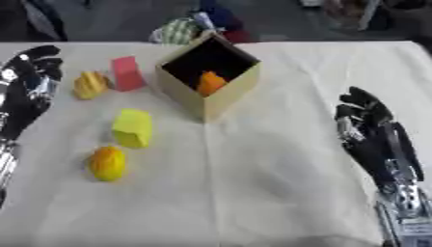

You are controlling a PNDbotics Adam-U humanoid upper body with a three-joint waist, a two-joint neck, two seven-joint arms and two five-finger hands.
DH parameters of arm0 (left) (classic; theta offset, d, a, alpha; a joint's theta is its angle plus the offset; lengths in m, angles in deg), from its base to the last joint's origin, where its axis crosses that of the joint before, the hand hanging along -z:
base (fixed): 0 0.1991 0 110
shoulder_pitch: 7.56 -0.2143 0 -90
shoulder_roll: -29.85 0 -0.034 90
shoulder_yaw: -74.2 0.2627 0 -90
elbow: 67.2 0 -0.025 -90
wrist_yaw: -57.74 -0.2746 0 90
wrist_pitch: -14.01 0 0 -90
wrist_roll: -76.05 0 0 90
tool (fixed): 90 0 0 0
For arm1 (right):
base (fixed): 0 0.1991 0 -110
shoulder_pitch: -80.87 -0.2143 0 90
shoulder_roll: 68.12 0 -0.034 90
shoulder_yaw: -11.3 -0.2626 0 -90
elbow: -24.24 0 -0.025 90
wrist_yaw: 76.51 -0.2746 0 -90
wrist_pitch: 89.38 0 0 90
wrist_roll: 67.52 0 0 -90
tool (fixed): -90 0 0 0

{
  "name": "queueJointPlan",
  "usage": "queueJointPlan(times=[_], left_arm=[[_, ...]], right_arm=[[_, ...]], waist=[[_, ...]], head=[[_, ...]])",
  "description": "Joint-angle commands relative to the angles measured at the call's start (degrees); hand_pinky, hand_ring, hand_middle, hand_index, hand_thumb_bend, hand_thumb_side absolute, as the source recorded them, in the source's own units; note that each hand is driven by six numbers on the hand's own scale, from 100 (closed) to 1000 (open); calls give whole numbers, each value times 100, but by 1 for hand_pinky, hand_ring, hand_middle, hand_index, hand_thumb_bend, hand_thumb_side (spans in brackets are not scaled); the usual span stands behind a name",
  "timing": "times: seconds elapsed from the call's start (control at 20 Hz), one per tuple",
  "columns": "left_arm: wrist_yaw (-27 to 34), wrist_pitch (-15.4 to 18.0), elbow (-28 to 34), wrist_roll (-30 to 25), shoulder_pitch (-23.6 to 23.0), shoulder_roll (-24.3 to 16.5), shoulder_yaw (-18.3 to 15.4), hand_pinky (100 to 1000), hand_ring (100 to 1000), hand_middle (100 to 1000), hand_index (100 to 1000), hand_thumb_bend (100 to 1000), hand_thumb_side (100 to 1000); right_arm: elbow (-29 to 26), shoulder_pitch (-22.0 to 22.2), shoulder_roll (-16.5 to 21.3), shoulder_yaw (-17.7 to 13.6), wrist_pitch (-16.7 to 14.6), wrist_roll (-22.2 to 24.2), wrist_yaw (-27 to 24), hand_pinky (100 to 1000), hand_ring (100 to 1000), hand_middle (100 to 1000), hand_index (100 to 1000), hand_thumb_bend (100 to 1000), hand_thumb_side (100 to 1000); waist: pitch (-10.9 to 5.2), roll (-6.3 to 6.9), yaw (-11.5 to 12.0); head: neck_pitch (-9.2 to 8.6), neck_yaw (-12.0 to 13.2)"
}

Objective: Pick up objects on the table and place them in the box.

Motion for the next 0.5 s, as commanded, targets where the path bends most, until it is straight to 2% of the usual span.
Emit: queueJointPlan(times=[0.05,0.3,0.5], left_arm=[[-411,157,-49,-1001,404,-855,395,803,833,826,896,256,393],[-807,344,-535,-2639,1435,-1652,1184,813,825,830,903,460,332],[-1165,457,-1030,-3590,2114,-1783,1650,807,815,826,907,521,370]], right_arm=[[-69,-38,98,-13,-16,30,40,783,801,789,901,100,479],[-51,-4,111,18,-15,53,37,782,801,789,902,100,479],[-37,16,119,32,-11,63,29,782,801,789,902,100,479]], waist=[[-161,13,-28],[-216,30,-87],[-241,24,-119]], head=[[26,11],[26,48],[26,50]])
